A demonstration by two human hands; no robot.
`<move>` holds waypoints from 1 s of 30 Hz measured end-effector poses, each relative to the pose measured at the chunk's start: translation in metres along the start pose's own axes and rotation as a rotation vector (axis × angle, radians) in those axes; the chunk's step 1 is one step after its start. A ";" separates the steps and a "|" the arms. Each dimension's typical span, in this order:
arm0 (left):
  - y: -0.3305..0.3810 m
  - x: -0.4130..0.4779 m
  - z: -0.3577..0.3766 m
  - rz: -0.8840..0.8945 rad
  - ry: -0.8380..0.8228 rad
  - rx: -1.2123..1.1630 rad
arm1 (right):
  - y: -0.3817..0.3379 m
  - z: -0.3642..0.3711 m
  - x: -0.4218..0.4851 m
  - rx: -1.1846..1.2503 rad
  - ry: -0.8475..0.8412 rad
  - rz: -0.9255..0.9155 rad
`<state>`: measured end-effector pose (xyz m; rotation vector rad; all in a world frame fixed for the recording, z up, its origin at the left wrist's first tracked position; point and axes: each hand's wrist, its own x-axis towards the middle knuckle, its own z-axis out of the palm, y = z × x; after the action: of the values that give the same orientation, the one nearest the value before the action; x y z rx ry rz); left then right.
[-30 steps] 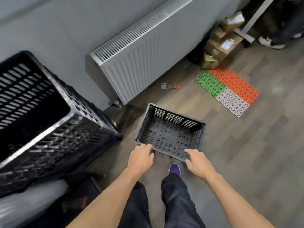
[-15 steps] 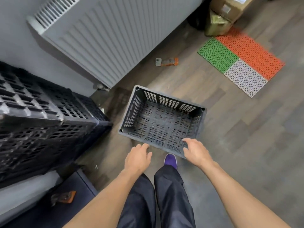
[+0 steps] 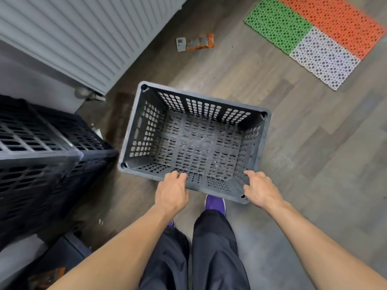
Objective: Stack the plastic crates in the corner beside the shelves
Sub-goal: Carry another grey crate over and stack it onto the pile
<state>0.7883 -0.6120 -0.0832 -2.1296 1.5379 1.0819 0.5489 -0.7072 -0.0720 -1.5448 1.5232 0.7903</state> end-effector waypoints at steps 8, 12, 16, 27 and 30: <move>-0.013 0.046 0.050 0.085 -0.064 0.225 | -0.016 0.042 0.037 -0.204 0.183 -0.035; -0.017 0.060 0.059 0.119 -0.093 0.295 | -0.017 0.061 0.047 -0.263 0.254 -0.086; -0.028 0.077 0.062 0.172 -0.127 0.369 | -0.006 0.064 0.057 -0.331 0.371 -0.104; -0.022 0.036 0.072 0.035 0.238 -0.129 | -0.021 0.058 0.060 -0.348 0.410 -0.139; -0.014 0.019 0.068 -0.109 0.351 -0.185 | -0.037 0.051 0.063 -0.281 0.325 -0.185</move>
<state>0.7762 -0.5772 -0.1450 -2.6107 1.4876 0.8784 0.5962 -0.6957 -0.1466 -2.0731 1.5119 0.6915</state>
